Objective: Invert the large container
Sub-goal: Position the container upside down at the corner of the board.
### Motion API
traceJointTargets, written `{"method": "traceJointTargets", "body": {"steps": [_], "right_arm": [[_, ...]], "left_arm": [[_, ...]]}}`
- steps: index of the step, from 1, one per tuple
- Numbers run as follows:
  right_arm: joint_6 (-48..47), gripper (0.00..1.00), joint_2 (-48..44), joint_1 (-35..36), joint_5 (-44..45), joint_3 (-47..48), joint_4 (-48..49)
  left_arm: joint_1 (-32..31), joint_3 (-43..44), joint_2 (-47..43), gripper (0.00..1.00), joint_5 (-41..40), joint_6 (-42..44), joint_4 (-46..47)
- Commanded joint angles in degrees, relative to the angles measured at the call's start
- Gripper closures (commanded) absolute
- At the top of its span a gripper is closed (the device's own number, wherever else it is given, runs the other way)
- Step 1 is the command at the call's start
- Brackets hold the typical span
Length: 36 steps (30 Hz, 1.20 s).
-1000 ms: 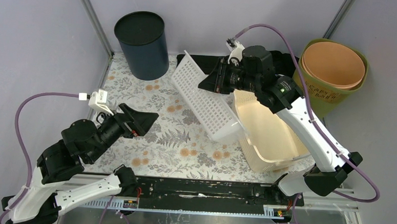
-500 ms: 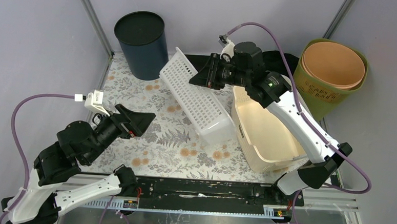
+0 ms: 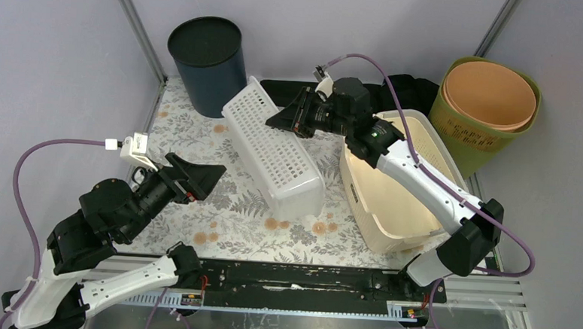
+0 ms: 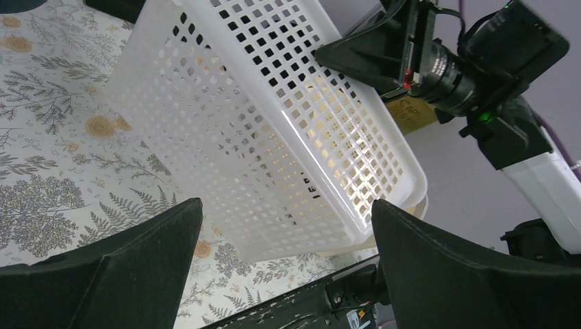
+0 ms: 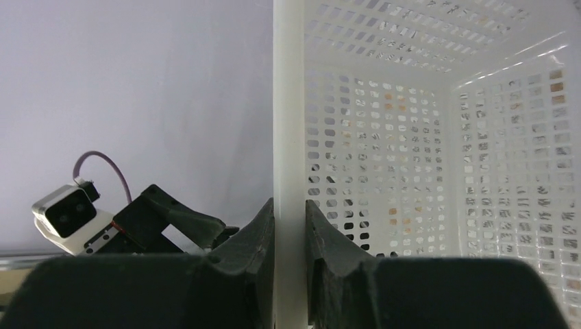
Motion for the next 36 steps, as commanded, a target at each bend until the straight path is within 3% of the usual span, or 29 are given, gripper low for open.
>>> {"method": "traceJointTargets", "body": {"steps": [1,15,36], "right_arm": [[9.56,0.91,-1.74,0.03,-1.96,-3.22,18.38],[20.15,0.91,3.28,2.58,1.24,-6.82,31.76],[26.48,0.91,14.32,7.93,8.21,-2.77,40.34]], "left_arm": [[0.09,1.91,-0.43,0.00,-1.67,1.14,-0.25],[0.14,4.03,-1.08,0.00,-1.74,1.29,-0.96],[0.05,9.28,-3.31,0.00,-2.11,2.88,-2.45]]}}
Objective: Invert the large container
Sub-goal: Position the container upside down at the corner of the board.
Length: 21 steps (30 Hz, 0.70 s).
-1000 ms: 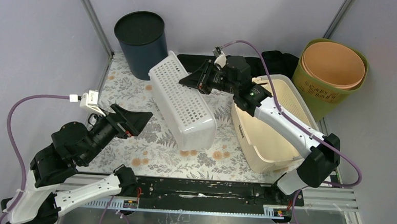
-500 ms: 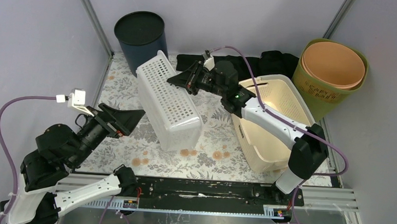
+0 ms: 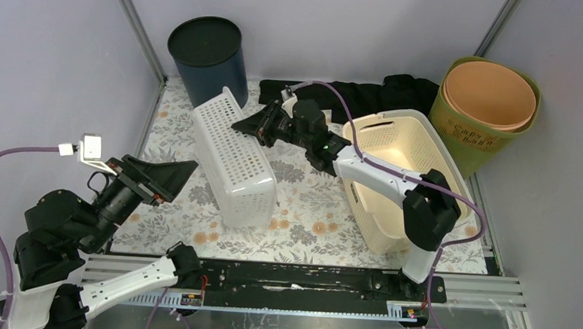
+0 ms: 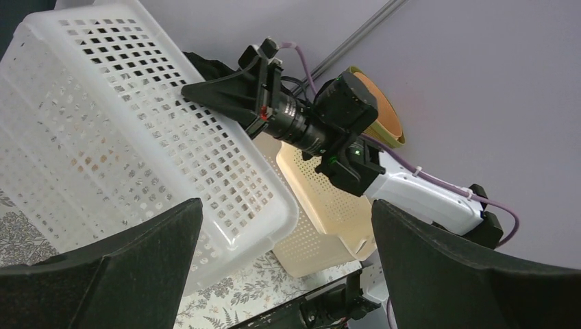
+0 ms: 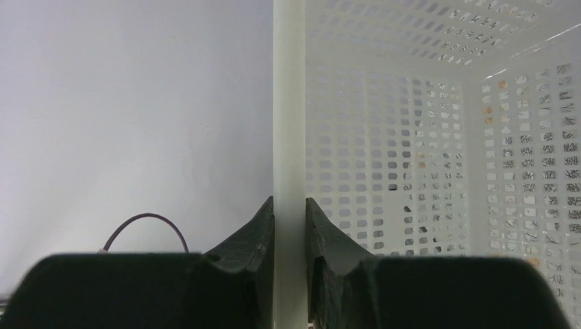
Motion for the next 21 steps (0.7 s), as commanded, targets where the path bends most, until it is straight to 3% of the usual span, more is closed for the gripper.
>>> {"method": "traceJointTargets", "body": {"steps": [1,21], "right_arm": [[3.62,0.91,0.54,1.54,2.58,4.81,9.60],[7.14,0.91,11.12,7.52,13.77,11.05,17.54]], "left_arm": [[0.08,1.90,-0.45,0.00,-1.24,1.48,-1.07],[0.15,6.52,-0.84,0.00,-1.73,2.68,-4.15]]}}
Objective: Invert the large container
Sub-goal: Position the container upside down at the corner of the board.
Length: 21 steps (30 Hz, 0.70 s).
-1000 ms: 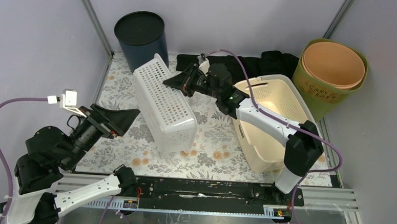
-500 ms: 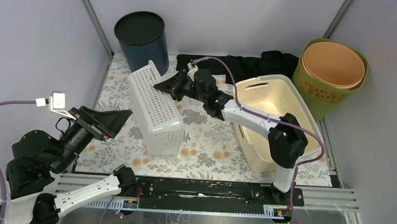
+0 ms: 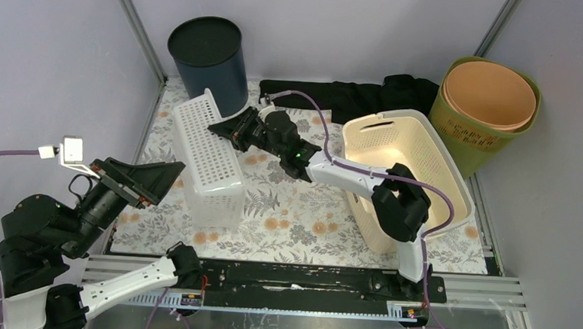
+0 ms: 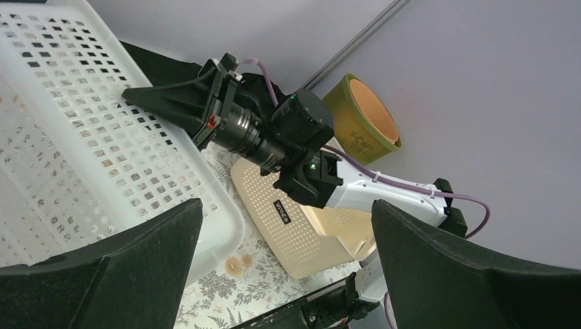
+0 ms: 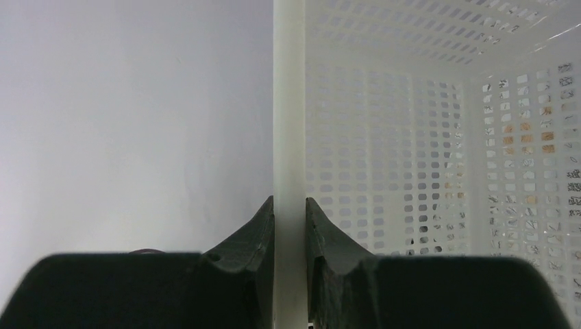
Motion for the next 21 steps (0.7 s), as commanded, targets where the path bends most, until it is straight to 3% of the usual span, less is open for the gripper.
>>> {"method": "traceJointTargets", "body": {"steps": [1,8,21], "right_arm": [[2.51,0.91,0.35,1.72,5.20,3.95,10.26],[2.90,0.91,2.41,3.17,10.60,2.09,15.61],[2.85,0.92,11.25,5.06,14.25,10.61,22.05]], "left_arm": [[0.08,1.90,-0.63,0.00,-1.48,1.51,-0.92],[0.13,2.59,-0.60,0.00,-1.39,1.46,-1.47],[0.10,2.41,-0.19,0.00,-1.14,1.31,-1.56]]}}
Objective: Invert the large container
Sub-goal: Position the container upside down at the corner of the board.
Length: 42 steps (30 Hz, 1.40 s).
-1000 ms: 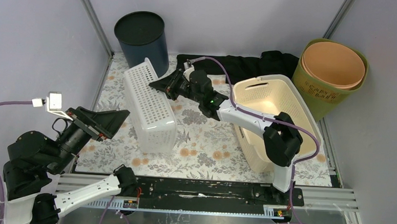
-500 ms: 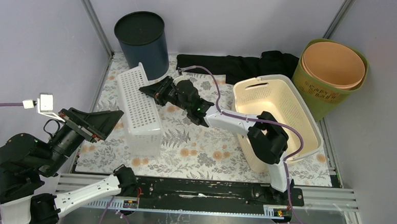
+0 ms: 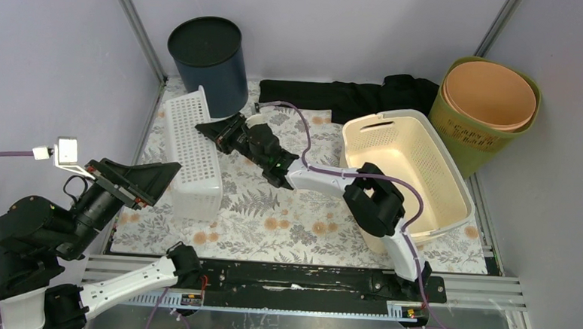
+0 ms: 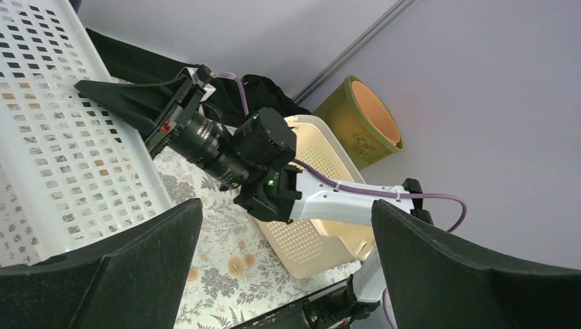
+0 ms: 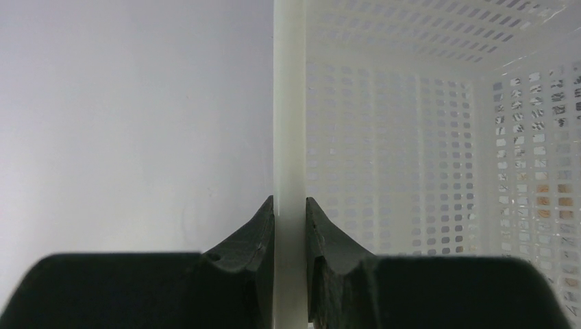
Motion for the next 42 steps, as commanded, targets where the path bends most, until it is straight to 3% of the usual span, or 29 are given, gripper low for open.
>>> {"method": "traceJointTargets", "body": {"steps": [1,6,11,31,42], "right_arm": [[2.07,0.92,1.86,1.15,3.26,6.34,11.72],[2.50,0.92,4.81,1.66,3.84,8.93,12.53],[2.78,0.90,2.69,1.57,5.15,4.04,11.82],[3.80,0.50,-2.27,1.29,6.04,-11.07,14.96],[3.50,0.37,-5.01,0.60,6.03,-16.72,15.70]], "left_arm": [[0.12,0.84,-0.26,0.00,-0.62,1.13,0.12],[0.11,0.64,-0.10,0.00,-0.63,1.05,0.12],[0.09,0.39,0.10,0.00,-0.80,0.96,0.10],[0.12,-0.69,0.09,0.00,-0.45,0.10,0.12],[0.14,-0.89,0.16,0.00,-0.11,-0.10,0.20]]}}
